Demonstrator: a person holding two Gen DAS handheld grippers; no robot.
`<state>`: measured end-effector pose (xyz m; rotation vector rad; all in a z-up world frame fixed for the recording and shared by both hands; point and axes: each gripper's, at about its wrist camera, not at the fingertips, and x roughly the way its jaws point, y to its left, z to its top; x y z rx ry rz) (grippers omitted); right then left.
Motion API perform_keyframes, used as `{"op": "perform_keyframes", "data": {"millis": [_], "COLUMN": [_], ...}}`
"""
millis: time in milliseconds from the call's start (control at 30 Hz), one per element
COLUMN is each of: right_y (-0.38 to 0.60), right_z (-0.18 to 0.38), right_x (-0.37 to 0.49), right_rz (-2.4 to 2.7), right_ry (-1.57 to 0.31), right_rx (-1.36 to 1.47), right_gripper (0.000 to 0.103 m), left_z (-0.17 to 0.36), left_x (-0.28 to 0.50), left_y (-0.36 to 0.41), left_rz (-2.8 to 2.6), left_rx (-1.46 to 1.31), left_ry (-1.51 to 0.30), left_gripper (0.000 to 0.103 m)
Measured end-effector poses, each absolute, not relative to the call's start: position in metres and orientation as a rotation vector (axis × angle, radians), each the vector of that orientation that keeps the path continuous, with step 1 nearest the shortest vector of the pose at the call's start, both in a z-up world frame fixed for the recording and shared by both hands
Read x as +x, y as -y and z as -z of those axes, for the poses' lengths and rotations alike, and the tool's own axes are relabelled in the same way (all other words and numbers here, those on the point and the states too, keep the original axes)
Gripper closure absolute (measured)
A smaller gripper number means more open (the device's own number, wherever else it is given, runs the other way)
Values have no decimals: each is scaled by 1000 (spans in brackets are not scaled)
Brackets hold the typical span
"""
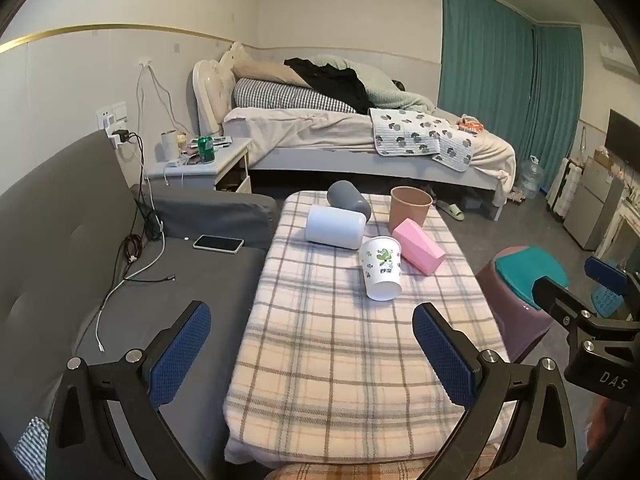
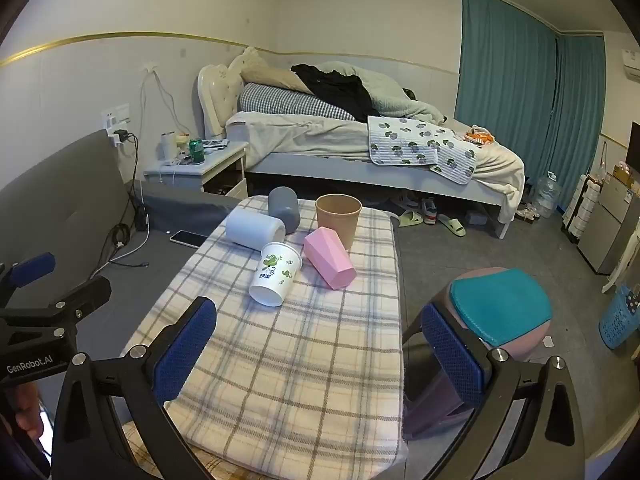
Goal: Flip cup upside down
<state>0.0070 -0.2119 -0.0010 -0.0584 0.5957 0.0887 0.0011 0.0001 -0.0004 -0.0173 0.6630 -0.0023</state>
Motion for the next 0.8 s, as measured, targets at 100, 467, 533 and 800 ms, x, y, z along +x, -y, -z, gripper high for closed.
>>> {"op": "perform_keyframes", "data": {"millis": [100, 467, 533, 800], "right_y": [211, 215, 212, 219], "right_z": [2, -1, 4, 21], "right_x": [7, 11, 10, 16], "right_rz": [-90, -89, -89, -91], "right_ry": [-594, -598, -599, -632], "right_rx": [-59, -60, -54, -27], "right_gripper": [0, 0, 0, 0], "left_z": [0, 9, 9, 14], "left_x": [1, 6, 5, 2], "left_y": [0, 0, 0, 1], "left_rz": [6, -7, -8, -14], "left_rx": [-21, -20, -21, -18], "left_ry": [-651, -645, -646, -644], "left_gripper": [0, 0, 0, 0]}}
